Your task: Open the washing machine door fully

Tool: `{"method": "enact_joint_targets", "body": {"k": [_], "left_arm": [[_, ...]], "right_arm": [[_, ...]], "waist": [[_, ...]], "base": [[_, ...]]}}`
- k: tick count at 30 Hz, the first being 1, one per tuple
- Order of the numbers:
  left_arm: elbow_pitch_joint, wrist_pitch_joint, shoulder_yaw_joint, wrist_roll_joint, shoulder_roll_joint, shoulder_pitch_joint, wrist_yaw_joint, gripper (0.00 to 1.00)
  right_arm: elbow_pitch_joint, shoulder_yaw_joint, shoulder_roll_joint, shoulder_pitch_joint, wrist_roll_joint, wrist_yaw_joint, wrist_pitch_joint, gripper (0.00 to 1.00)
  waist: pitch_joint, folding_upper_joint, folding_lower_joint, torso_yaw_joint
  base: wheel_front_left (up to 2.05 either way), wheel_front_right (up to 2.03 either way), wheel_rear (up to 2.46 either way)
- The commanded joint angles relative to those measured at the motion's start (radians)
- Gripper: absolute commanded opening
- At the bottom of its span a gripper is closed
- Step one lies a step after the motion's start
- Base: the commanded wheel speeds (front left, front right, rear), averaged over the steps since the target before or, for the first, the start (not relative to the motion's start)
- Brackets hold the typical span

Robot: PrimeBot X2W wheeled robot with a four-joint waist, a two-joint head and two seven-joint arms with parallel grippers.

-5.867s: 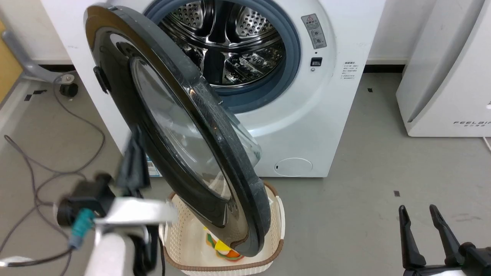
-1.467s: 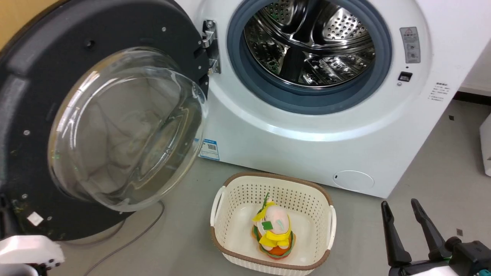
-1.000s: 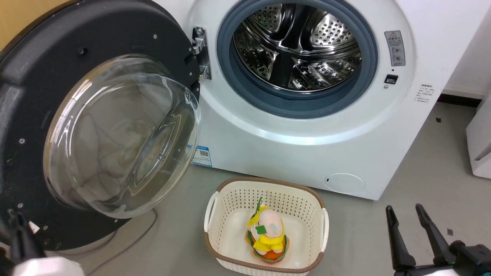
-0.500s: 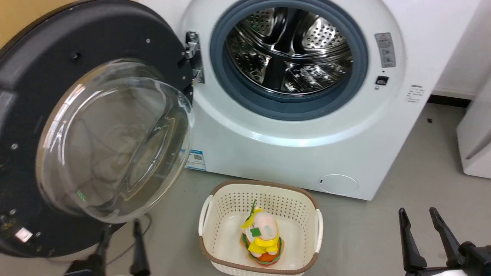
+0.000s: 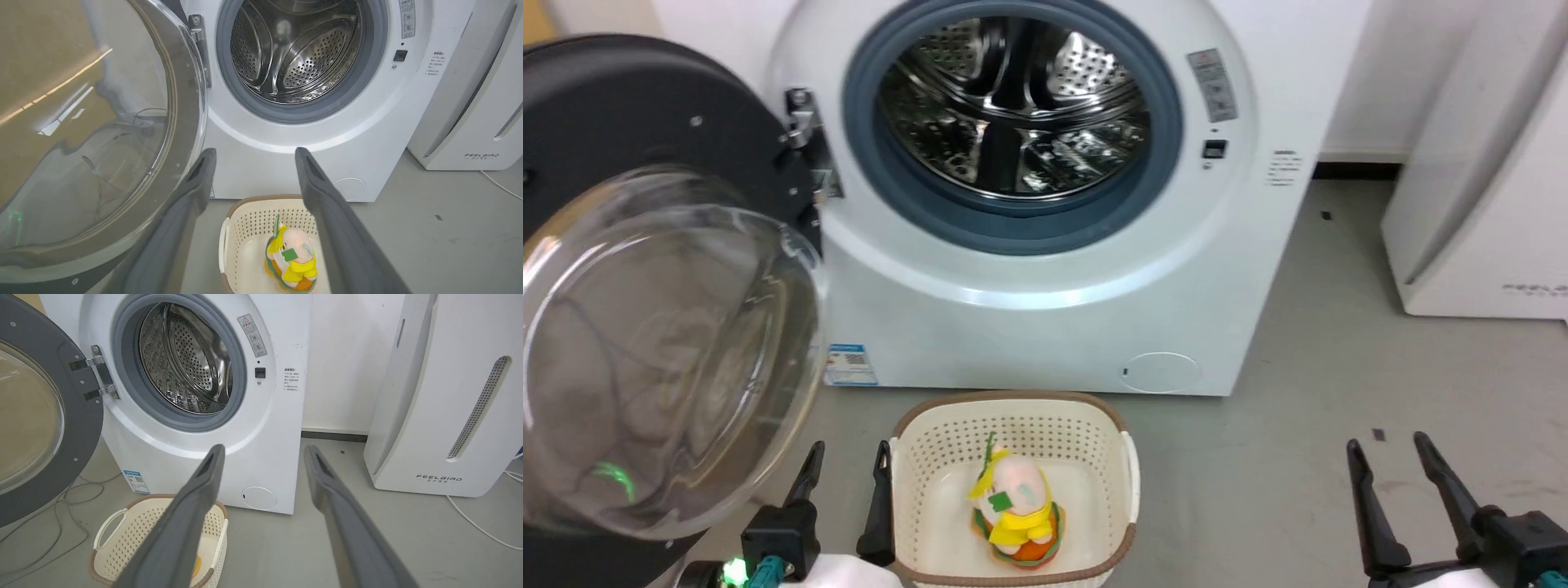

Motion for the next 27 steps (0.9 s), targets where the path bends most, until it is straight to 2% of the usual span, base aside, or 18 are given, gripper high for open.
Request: {"method": "enact_joint_targets", "body": {"k": [1, 12, 13, 27], "left_arm": [[0.005, 0.004, -0.001, 0.01, 0.011, -0.02, 0.006, 1.0], [0.008, 0.01, 0.001, -0.002, 0.021, -0.014, 0.012, 1.0], [0.006, 0.009, 0.002, -0.001, 0.015, -0.015, 0.01, 0.0], [-0.004, 0.027, 0.027, 0.028, -0.005, -0.017, -0.013, 0.0]], "right_arm": [[-0.012, 0.007, 0.002, -0.004, -0.011, 0.001, 0.001, 1.0], [-0.016, 0.045, 0.002, -0.004, -0.006, 0.001, -0.003, 1.0], [-0.011, 0.044, 0.0, 0.0, -0.007, 0.0, 0.0, 0.0], [0.001, 0.045, 0.0, -0.015, -0.016, 0.0, 0.01, 0.0]], "waist": [[-0.001, 0.0, 0.0, -0.026], [-0.003, 0.0, 0.0, -0.042], [-0.003, 0.0, 0.0, -0.042], [-0.002, 0.0, 0.0, -0.044]], "base": [[0.0, 0.0, 0.0], [0.0, 0.0, 0.0], [0.0, 0.0, 0.0], [0.0, 0.0, 0.0]]}}
